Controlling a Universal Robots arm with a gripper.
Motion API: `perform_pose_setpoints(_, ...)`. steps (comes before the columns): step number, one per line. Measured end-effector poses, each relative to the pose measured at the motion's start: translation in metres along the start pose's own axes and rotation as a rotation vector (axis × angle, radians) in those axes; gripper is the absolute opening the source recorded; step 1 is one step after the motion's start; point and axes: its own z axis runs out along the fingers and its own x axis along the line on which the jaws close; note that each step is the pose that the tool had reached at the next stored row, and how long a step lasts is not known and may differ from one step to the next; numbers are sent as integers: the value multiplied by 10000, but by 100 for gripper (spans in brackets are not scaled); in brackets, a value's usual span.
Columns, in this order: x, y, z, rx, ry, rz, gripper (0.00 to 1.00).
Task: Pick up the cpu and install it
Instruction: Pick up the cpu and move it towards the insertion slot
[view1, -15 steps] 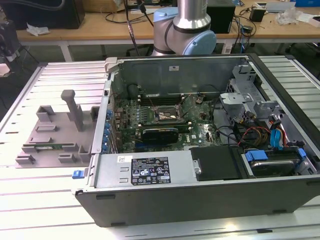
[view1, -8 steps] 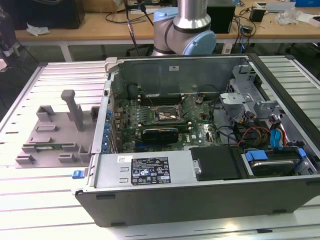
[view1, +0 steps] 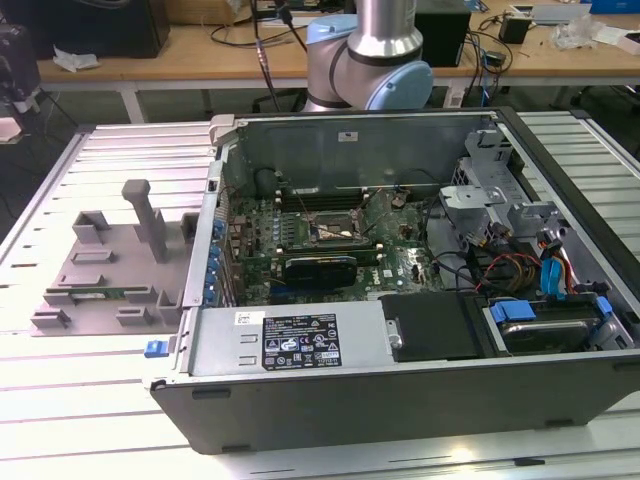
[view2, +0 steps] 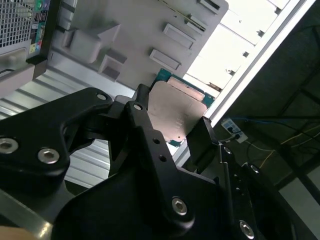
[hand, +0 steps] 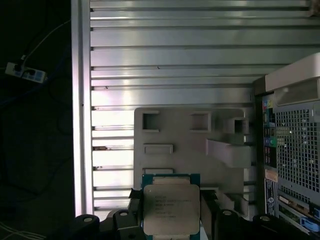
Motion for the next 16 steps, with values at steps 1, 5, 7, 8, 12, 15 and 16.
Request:
perform_pose_setpoints(1, -27, 0, 0, 1, 1, -1, 55)
perform_pose_setpoints(5, -97, 2, 2, 1, 2, 0, 55)
perform_pose_setpoints(7, -163, 4, 4, 0, 0, 1, 55)
perform_pose_setpoints(8, -180, 5, 4, 1, 1, 0, 55)
perform_pose_setpoints(12, -258, 6, 6, 1, 1, 0, 55)
perform_pose_setpoints(15, -305, 7, 7, 1, 1, 0, 55)
perform_pose_setpoints(16, -325, 8, 8, 1, 1, 0, 55)
